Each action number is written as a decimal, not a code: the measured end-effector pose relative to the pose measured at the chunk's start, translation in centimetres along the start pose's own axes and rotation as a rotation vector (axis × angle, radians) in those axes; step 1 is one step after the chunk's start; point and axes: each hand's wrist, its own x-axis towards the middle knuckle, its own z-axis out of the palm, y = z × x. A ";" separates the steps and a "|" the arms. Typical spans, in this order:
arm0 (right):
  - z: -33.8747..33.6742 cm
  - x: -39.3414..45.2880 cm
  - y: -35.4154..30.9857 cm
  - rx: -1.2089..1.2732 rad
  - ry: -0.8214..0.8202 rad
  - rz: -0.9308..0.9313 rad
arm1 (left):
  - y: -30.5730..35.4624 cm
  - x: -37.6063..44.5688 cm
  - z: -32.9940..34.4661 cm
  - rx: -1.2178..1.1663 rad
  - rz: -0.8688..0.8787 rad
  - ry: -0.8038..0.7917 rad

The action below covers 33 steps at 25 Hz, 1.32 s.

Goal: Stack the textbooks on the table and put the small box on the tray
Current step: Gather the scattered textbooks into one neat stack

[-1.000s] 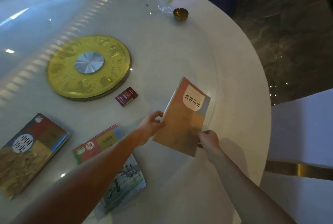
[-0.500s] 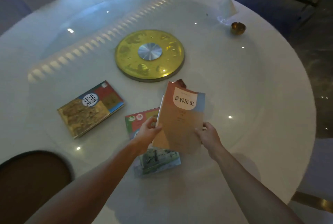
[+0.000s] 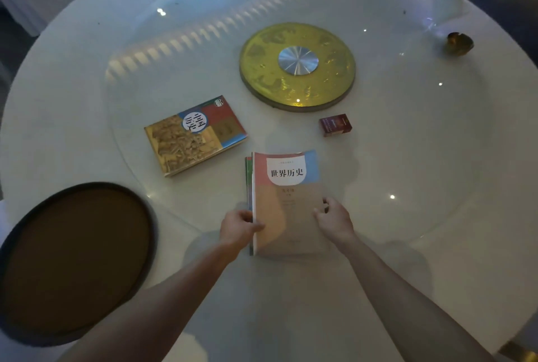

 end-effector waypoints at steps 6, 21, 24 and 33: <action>0.5 0.4 0.4 -0.228 0.048 -0.007 | -0.4 -0.5 -0.4 0.123 0.134 0.089; 1.3 -0.1 -4.2 -0.259 0.114 0.062 | 1.7 0.7 -4.1 0.100 0.140 -0.018; 2.6 0.2 -8.6 -0.147 0.119 -0.051 | 3.8 2.1 -7.5 0.158 0.181 0.058; 11.5 1.8 -18.7 0.500 -0.235 0.119 | 9.2 8.3 -18.0 0.111 0.312 0.154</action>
